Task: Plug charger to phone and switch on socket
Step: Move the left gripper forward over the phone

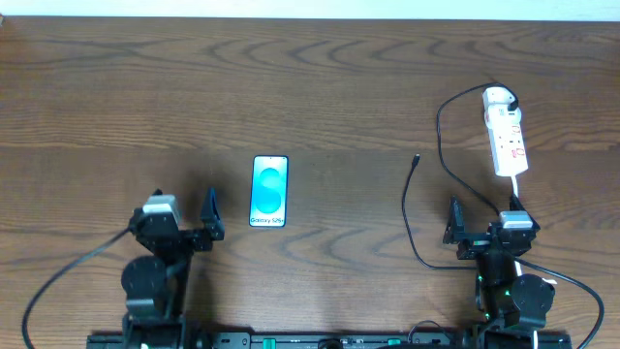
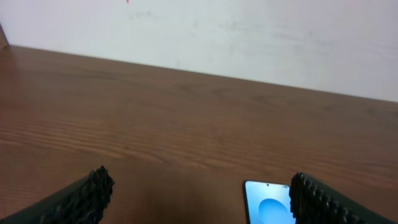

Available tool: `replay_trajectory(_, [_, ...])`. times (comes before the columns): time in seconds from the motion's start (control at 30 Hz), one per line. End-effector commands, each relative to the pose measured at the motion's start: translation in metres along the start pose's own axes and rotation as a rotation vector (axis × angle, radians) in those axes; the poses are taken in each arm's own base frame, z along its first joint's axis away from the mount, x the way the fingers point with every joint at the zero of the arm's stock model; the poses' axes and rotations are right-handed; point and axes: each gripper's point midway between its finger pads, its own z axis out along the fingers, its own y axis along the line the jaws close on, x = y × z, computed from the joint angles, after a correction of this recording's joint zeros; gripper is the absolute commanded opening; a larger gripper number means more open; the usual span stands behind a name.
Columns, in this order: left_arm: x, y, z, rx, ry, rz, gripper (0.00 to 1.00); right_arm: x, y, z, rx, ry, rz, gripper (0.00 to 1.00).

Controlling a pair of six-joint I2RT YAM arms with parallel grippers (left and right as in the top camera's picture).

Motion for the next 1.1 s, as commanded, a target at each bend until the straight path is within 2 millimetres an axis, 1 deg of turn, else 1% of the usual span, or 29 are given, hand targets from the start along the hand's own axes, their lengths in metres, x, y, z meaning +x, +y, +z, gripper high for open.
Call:
replay_trajectory(0.0, [-0.017,-0.006,0.007,0.021,0.035,-0.013,0.93,0.0,0.001,-0.001,-0.006,-0.004,-0.012,0.99])
replay_trajectory(0.27, [-0.025,-0.023,0.04,0.096,0.216,-0.035,0.93,0.0,0.001,-0.001,-0.006,-0.004,-0.012,0.99])
replay_trajectory(0.4, [-0.03,-0.029,0.05,0.103,0.325,-0.046,0.93,0.0,0.001,-0.001,-0.006,-0.004,-0.012,0.99])
replay_trajectory(0.57, [-0.048,-0.042,0.057,0.116,0.438,-0.047,0.93,0.0,0.001,-0.001,-0.006,-0.004,-0.012,0.99])
replay_trajectory(0.6, [-0.052,-0.048,0.059,0.126,0.457,-0.043,0.93,0.0,0.001,-0.001,-0.006,-0.004,-0.012,0.99])
replay_trajectory(0.7, [-0.058,-0.065,0.064,0.162,0.506,-0.027,0.93,0.0,0.001,-0.001,-0.006,-0.004,-0.012,0.99])
replay_trajectory(0.8, [-0.057,-0.083,0.067,0.207,0.539,-0.006,0.93,0.0,0.001,-0.001,-0.006,-0.004,-0.012,0.99])
replay_trajectory(0.87, [-0.054,-0.092,0.068,0.23,0.546,0.005,0.93,0.0,0.001,-0.001,-0.006,-0.004,-0.012,0.99])
replay_trajectory(1.0, [-0.048,-0.099,0.066,0.255,0.566,0.009,0.93,0.0,0.001,-0.001,-0.006,-0.004,-0.012,0.99])
replay_trajectory(1.07, [-0.045,-0.105,0.061,0.293,0.588,-0.003,0.93,0.0,0.001,-0.001,-0.006,-0.004,-0.012,0.99])
